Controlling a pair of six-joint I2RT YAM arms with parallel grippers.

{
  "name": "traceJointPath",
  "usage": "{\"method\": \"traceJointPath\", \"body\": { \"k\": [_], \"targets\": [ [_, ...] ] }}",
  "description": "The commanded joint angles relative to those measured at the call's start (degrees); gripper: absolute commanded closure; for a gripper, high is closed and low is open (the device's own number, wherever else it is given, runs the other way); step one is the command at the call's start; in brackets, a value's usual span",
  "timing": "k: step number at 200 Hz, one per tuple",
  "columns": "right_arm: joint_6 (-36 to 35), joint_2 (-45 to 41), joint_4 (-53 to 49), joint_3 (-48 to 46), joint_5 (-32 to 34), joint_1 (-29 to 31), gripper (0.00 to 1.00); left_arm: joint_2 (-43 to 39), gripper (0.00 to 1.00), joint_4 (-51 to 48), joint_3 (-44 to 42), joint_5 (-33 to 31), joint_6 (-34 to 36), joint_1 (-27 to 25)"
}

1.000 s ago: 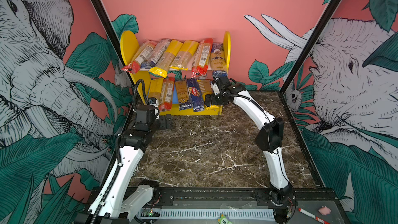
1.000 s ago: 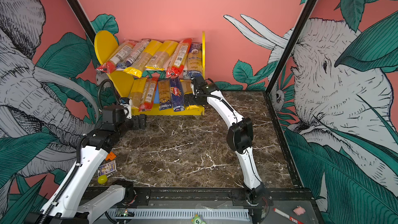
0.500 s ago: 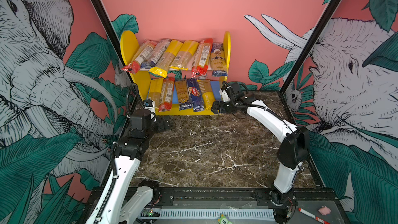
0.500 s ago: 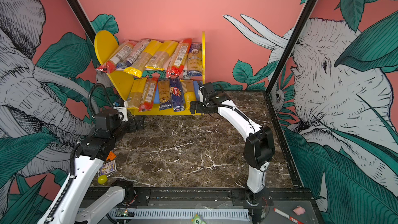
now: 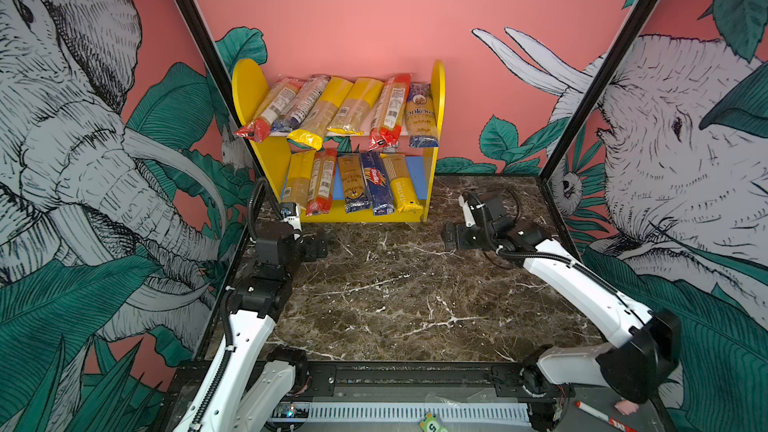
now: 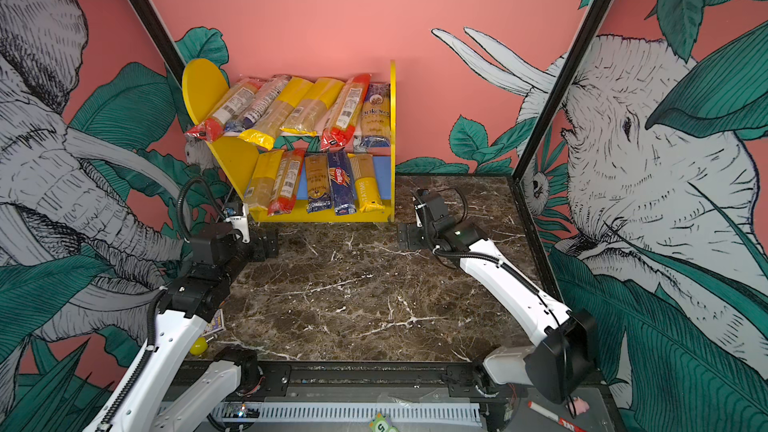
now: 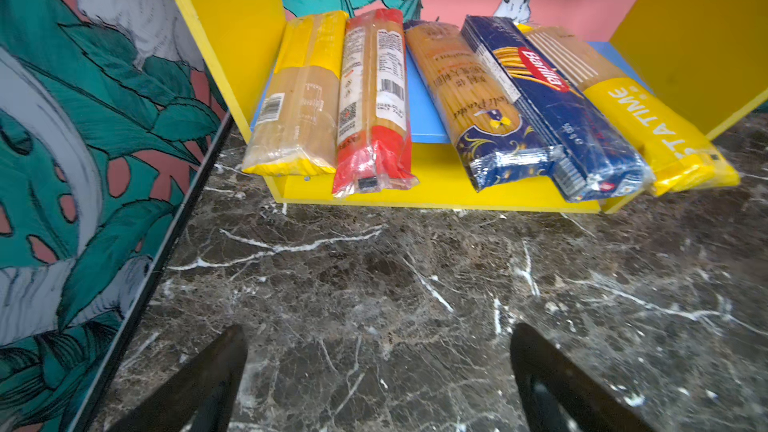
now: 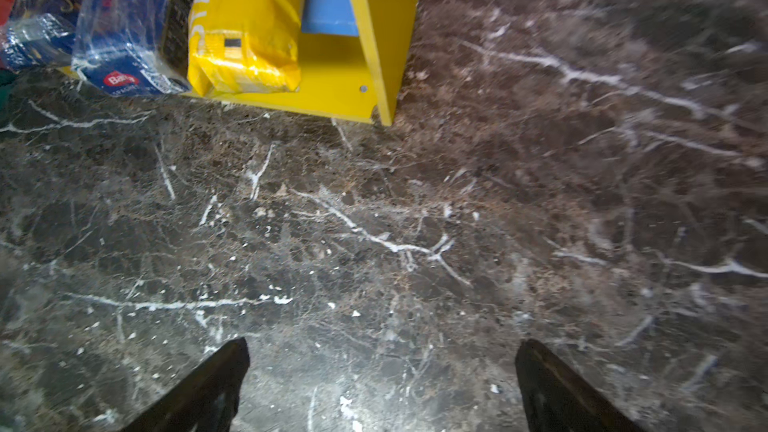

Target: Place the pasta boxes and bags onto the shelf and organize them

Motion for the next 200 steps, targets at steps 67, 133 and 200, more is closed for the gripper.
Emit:
{"method": "traceJointPath", "body": {
  "k": [67, 133, 200],
  "targets": [
    [-9.11, -16.56, 15.79, -18.79, 30.58, -0.72, 0.01, 7.58, 0.01, 36.21, -20.02, -7.41, 4.82, 0.32],
    [-16.68, -24.60, 35.89, -35.87, 26.72, -12.29, 0.01, 23.17, 0.01, 52.40, -23.64, -8.97, 5.96, 3.25],
    [-19.05, -6.64, 66.55, -46.30, 18.76, -23.31, 0.01, 33.72, 0.01, 63.58, -23.31, -8.08, 10.20, 3.83]
  ]
}}
